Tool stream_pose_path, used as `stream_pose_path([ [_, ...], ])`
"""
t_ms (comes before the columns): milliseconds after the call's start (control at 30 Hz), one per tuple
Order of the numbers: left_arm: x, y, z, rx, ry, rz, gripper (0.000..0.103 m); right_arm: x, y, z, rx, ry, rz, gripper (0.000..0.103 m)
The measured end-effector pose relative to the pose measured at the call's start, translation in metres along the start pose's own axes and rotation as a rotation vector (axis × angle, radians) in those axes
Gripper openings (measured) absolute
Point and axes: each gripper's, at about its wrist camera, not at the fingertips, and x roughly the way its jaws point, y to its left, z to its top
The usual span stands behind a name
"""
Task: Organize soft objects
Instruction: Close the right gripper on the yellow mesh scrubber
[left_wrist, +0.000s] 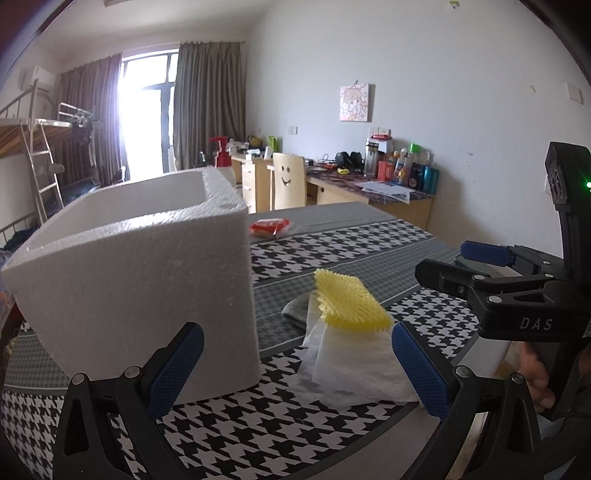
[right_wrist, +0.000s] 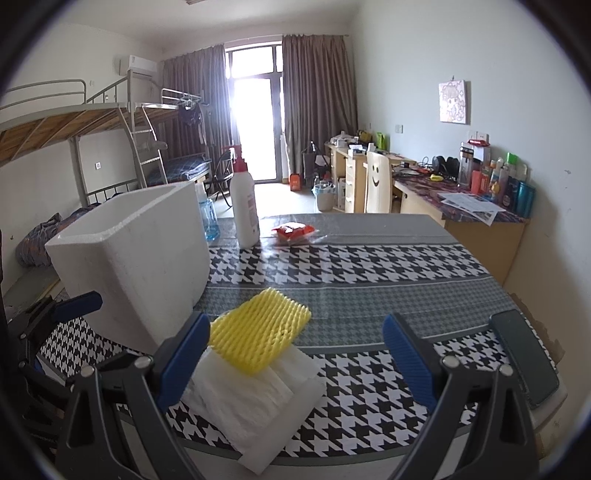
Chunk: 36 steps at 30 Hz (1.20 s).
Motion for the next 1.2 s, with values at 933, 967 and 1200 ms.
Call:
stream_pose_path([
  [933, 0.006, 0.028, -0.012, -0.068, 0.056, 0.028, 0.102, 0.033, 0.026, -0.010, -0.084, 0.087, 0.052, 0.089],
  [967, 0.006, 0.028, -0.012, -0.070, 0.057, 0.029, 0.102, 0.033, 0.027, -0.008, -0.085, 0.081, 0.058, 0.089],
  [1200, 0.006, 0.033, -0.014, -0.084, 0.064, 0.039, 0.102, 0.044, 0.034, -0.010, -0.111, 0.113, 0.074, 0.081],
])
